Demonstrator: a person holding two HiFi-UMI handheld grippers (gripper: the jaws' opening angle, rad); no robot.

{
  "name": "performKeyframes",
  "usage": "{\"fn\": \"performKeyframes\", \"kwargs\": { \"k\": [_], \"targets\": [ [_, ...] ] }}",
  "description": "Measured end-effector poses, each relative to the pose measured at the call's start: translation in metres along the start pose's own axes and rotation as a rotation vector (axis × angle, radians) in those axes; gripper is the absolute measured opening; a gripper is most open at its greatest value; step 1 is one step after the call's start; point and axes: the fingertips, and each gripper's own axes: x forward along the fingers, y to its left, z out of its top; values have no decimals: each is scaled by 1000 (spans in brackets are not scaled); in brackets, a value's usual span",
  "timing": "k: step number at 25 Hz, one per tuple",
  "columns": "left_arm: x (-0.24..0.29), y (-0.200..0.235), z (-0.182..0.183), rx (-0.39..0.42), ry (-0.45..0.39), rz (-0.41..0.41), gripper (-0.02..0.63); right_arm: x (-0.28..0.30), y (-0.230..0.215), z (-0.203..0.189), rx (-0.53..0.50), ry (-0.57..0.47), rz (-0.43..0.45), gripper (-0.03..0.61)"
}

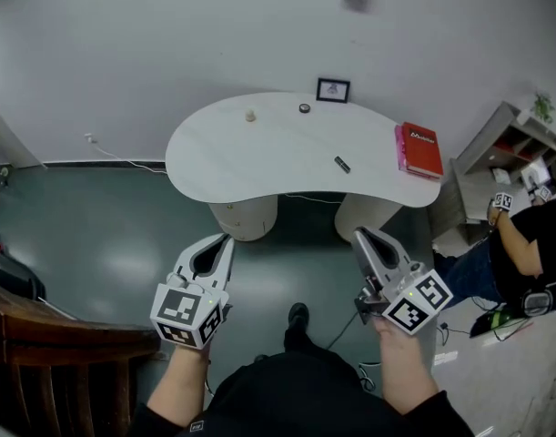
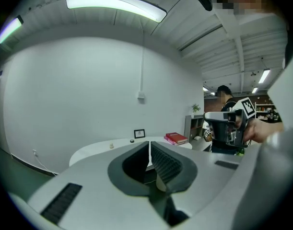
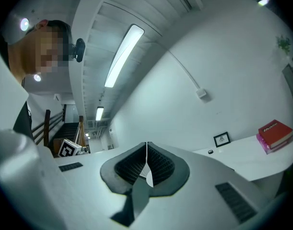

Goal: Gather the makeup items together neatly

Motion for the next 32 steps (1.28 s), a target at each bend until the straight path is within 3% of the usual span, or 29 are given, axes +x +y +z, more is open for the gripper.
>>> {"fn": "performKeyframes", "kwargs": {
  "k": [8,18,25,32],
  "targets": [
    [76,10,27,0,3,33,21,36,-75,23,30,6,48,35],
    [120,35,37,-11,-10,69,21,72,-115,26,43,31,77,35],
    [163,85,34,-35,-11,55,21,127,-136,16,47,66,68,35],
    [233,165,45,-43,-21,1,23,223,-170,20,35,73,32,35]
  ]
}}
